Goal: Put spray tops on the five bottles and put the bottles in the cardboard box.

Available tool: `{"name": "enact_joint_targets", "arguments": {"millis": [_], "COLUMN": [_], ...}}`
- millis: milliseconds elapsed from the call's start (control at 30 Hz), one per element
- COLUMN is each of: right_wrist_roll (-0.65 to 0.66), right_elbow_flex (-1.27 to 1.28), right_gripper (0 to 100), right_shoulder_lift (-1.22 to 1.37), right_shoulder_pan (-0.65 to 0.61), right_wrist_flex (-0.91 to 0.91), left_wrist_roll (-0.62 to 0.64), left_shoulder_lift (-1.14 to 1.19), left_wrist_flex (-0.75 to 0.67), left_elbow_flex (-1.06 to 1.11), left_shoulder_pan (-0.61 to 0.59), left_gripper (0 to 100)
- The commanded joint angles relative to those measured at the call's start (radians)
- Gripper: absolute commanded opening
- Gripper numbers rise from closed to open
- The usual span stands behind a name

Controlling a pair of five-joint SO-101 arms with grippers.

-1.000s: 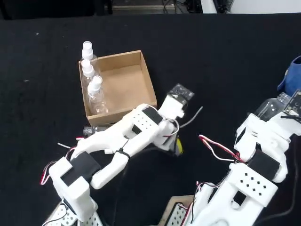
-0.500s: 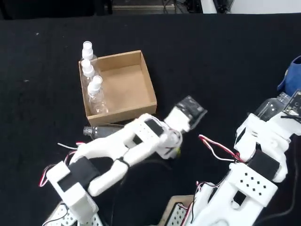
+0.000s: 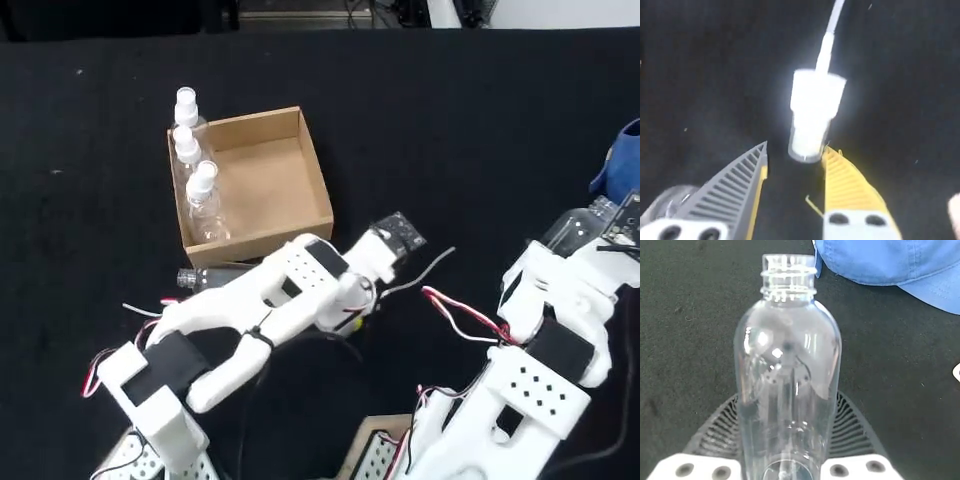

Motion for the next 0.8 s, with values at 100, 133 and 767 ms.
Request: {"name": "enact_joint_targets", "arguments": {"millis": [100,133,767], "right_wrist_roll": [0.011,0.011,0.011], "right_elbow_flex": [-0.016,-0.016,-0.012], "right_gripper": [1.5,1.5,1.5], "right_shoulder_lift": [-0.022,-0.022,-0.022], "right_shoulder_pan": [-0.011,-0.011,-0.015], "right_wrist_flex": [-0.031,-0.031,-0.048], "left_wrist_roll": [-0.023,-0.023,-0.021], "left_shoulder_lift": [-0.170,-0.190,0.110], "left_wrist_flex": [0.037,0.035,-0.098], "left_elbow_flex": [-0.002,-0.015,-0.265], "left_shoulder_pan": [0.004,0.008,0.030], "left_gripper": [3,3,16]}}
